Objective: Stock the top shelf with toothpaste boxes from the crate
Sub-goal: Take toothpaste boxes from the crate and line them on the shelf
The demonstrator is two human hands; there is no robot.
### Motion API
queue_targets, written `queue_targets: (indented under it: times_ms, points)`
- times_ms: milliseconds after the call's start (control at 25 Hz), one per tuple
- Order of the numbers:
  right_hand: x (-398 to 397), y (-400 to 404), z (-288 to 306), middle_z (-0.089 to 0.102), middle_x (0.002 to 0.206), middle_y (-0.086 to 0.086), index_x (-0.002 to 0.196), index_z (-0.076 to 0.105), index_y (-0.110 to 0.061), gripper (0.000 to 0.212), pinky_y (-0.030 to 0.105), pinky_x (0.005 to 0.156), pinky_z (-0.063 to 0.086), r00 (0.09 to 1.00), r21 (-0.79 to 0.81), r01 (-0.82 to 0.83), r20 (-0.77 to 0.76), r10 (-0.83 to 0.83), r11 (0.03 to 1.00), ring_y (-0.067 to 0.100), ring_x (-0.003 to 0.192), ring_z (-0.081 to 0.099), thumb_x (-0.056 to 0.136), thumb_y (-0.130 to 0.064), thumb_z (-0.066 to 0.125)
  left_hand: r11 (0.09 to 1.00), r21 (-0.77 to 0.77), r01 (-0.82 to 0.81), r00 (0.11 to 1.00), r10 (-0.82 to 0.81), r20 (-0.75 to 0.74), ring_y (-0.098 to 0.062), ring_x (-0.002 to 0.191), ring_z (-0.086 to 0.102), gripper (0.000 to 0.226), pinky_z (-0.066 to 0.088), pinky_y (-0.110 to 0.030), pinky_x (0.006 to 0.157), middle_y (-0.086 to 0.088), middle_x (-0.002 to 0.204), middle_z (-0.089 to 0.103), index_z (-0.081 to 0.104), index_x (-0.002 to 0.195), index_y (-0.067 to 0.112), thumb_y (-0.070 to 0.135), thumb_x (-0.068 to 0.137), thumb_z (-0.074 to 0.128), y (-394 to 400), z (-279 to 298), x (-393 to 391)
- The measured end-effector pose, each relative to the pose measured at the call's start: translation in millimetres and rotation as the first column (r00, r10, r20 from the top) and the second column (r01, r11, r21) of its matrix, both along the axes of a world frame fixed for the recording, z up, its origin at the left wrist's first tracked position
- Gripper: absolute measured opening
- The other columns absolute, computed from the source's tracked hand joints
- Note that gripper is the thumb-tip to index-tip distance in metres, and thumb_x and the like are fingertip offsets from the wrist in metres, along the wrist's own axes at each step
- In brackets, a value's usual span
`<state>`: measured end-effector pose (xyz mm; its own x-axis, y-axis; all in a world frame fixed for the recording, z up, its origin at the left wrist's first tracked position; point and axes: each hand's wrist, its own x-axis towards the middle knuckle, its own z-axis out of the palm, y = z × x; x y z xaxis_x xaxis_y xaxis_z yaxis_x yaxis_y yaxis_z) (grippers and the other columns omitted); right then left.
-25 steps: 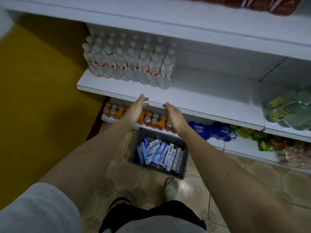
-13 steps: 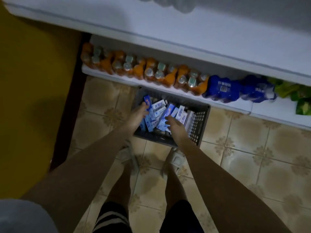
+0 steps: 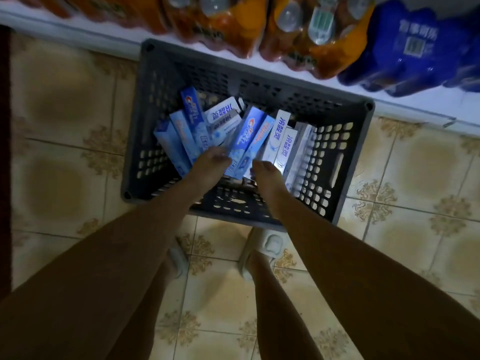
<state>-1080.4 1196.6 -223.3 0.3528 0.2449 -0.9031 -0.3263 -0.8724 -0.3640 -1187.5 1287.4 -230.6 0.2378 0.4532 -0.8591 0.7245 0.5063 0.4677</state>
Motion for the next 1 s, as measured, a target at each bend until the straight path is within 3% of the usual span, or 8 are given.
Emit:
queue_targets:
  times_ms: [200,320,440,520,640,760,880,1000]
  points:
    - [7.8,14.0,-83.5,0.058,0.114,0.007,0.135,0.043,-0.008,0.039,0.013,0.053,0.047,0.987,0.017,0.139,-0.087,-0.137,0.990,0.014,0.081,0.058,0.105,-0.032,0.038,0.993,0.060,0.105,0.994,-0.106,0.020,-0.015,0.110,0.057,0.040,0.043,-0.018,0.072,-0.001,0.126,0.057,0.049,0.133,0.010,0.014,0.095,0.058,14.7,-89.2,35.8]
    - [-9.2,17.1,-114.1,0.055,0.125,0.010,0.137,0.040,-0.010,0.038,0.029,0.087,0.053,0.976,0.073,0.218,-0.013,-0.218,0.973,0.021,0.103,0.059,0.103,-0.028,0.042,0.979,0.093,0.179,0.984,-0.178,-0.019,-0.022,0.118,0.057,0.045,0.050,-0.026,0.085,-0.008,0.132,0.059,0.051,0.136,0.009,0.011,0.093,0.060,7.1,-124.6,40.8]
    - [-16.1,26.9,-122.2,0.050,0.129,0.015,0.132,0.045,-0.007,0.047,0.047,0.095,0.050,0.983,0.004,0.161,0.085,-0.160,0.987,0.033,0.117,0.054,0.096,-0.038,0.051,0.983,0.100,0.153,0.986,-0.146,-0.077,-0.027,0.116,0.058,0.043,0.050,-0.036,0.095,-0.012,0.129,0.060,0.054,0.133,0.008,0.010,0.090,0.060,5.3,-134.2,40.2]
    - [-12.6,29.7,-116.2,0.052,0.124,0.014,0.129,0.042,-0.009,0.052,0.045,0.084,0.057,0.989,0.001,0.133,0.073,-0.132,0.991,0.032,0.109,0.058,0.092,-0.040,0.059,0.983,0.054,0.175,0.981,-0.170,-0.098,-0.028,0.114,0.060,0.048,0.052,-0.041,0.095,-0.010,0.127,0.062,0.054,0.131,0.011,0.017,0.085,0.064,9.8,-130.2,33.1]
    - [-2.6,23.8,-95.8,0.055,0.105,0.002,0.125,0.037,-0.009,0.044,0.019,0.055,0.054,0.991,0.071,0.130,-0.038,-0.128,0.989,0.013,0.085,0.060,0.095,-0.028,0.061,0.973,-0.007,0.229,0.973,-0.230,-0.016,-0.018,0.108,0.059,0.051,0.054,-0.037,0.085,0.000,0.123,0.061,0.051,0.133,0.018,0.018,0.086,0.070,17.8,-97.9,25.2]
    - [12.6,15.7,-70.3,0.060,0.100,-0.003,0.123,0.043,-0.013,0.036,0.020,0.061,0.050,1.000,0.166,0.030,0.003,-0.031,0.986,0.011,0.083,0.061,0.096,-0.032,0.059,0.980,-0.135,0.148,0.988,-0.140,0.072,-0.009,0.090,0.060,0.042,0.054,-0.030,0.067,0.003,0.116,0.063,0.053,0.128,0.020,0.014,0.090,0.069,24.0,-63.3,22.3]
    - [30.5,12.5,-49.5,0.067,0.102,0.004,0.111,0.050,-0.018,0.030,0.028,0.065,0.053,1.000,0.181,-0.013,0.028,0.008,0.983,0.019,0.085,0.066,0.098,-0.045,0.049,0.952,-0.295,0.078,0.995,-0.054,0.087,-0.018,0.100,0.066,0.047,0.060,-0.045,0.078,0.003,0.124,0.064,0.052,0.130,0.020,0.012,0.088,0.070,29.9,-42.3,16.8]
    - [42.9,6.8,-35.0,0.069,0.109,0.004,0.124,0.051,-0.020,0.052,0.040,0.084,0.057,0.998,0.137,0.057,-0.021,-0.054,0.989,0.022,0.092,0.068,0.094,-0.062,0.042,0.939,-0.341,0.050,0.996,-0.023,0.084,-0.025,0.109,0.064,0.045,0.056,-0.054,0.088,-0.001,0.124,0.065,0.055,0.127,0.018,0.008,0.086,0.072,33.9,-35.1,8.3]
